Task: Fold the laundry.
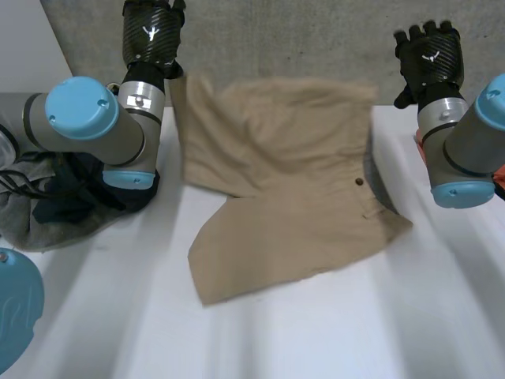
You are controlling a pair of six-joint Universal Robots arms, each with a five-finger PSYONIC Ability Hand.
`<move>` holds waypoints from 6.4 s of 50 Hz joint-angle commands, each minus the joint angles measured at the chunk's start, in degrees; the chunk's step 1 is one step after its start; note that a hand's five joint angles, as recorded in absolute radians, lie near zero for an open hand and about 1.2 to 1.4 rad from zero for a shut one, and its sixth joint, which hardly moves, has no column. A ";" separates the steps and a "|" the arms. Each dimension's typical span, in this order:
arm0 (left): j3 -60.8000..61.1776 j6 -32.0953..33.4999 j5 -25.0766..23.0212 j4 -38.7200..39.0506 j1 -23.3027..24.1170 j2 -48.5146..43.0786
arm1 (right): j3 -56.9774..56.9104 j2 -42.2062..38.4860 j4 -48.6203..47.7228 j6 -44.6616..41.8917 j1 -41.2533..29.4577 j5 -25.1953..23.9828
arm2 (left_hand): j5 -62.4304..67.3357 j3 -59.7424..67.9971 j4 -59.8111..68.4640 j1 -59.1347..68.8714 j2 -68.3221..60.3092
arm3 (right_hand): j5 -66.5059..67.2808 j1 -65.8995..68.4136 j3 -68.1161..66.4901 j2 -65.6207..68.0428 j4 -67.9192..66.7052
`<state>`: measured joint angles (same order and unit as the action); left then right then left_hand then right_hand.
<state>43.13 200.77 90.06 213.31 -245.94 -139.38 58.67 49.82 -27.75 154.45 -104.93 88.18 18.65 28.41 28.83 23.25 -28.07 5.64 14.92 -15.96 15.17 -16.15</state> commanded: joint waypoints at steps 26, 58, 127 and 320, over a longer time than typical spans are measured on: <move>55.74 -7.32 1.34 -31.73 15.05 34.00 | 20.44 6.35 32.15 -32.72 10.01 -22.53 | -7.19 -6.94 -7.36 -1.78 6.60 | 6.54 7.26 -6.22 7.01 -6.03; 58.04 -10.23 5.39 -20.05 16.02 24.68 | 24.30 5.72 27.31 -25.16 10.80 -26.22 | 51.31 51.55 51.13 56.71 -51.89 | 64.36 65.08 -64.04 64.83 -63.85; 12.53 14.73 -1.55 13.00 9.61 -5.54 | 9.90 -2.25 8.27 -16.38 8.52 -11.37 | 51.35 51.59 51.17 56.75 -51.93 | 64.36 65.08 -64.04 64.83 -63.85; 28.51 -23.76 -32.76 -28.57 12.51 29.16 | 41.63 3.62 -16.02 -0.99 -5.64 -9.00 | -16.42 -16.18 -16.60 -11.01 15.84 | 33.86 34.59 -33.54 34.33 -33.35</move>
<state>71.55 176.94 57.37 184.70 -233.19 -110.24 104.65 54.31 -43.80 154.22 -110.69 77.68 2.73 12.14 11.66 10.83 -11.80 7.37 22.90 -22.67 22.54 -22.60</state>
